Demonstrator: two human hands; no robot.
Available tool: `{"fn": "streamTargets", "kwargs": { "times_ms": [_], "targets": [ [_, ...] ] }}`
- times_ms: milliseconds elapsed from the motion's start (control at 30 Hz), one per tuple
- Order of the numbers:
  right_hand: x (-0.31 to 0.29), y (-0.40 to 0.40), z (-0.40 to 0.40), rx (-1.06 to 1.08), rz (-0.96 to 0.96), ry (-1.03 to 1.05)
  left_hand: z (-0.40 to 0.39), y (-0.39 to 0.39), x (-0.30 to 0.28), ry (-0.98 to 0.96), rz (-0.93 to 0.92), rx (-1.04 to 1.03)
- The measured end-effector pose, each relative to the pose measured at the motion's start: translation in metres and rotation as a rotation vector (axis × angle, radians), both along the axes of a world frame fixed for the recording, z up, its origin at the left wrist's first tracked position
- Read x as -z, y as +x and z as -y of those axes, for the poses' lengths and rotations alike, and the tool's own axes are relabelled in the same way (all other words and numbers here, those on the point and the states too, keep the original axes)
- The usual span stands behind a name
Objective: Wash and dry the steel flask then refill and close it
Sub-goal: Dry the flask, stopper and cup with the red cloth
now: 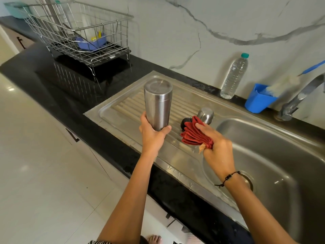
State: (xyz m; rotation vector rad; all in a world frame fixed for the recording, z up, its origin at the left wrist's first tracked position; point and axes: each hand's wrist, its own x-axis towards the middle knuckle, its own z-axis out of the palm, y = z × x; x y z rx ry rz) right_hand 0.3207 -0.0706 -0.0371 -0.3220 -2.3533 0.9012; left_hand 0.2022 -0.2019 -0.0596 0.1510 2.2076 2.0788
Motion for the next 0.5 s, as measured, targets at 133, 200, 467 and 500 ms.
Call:
{"fn": "streamTargets", "kwargs": {
  "times_ms": [133, 200, 467, 500],
  "targets": [
    [0.002, 0.000, 0.001, 0.004, 0.003, -0.014, 0.001, 0.002, 0.003, -0.045, -0.012, 0.027],
    [0.002, 0.000, 0.003, -0.001, 0.001, -0.024, 0.002, 0.002, 0.003, -0.082, -0.006, 0.034],
    [0.000, -0.001, 0.007, 0.000, 0.014, -0.042, 0.010, 0.003, 0.003, -0.259, -0.162, 0.019],
    [0.000, -0.001, 0.007, 0.005, 0.019, -0.047, 0.012, 0.006, 0.003, -0.271, -0.248, -0.004]
  ]
}}
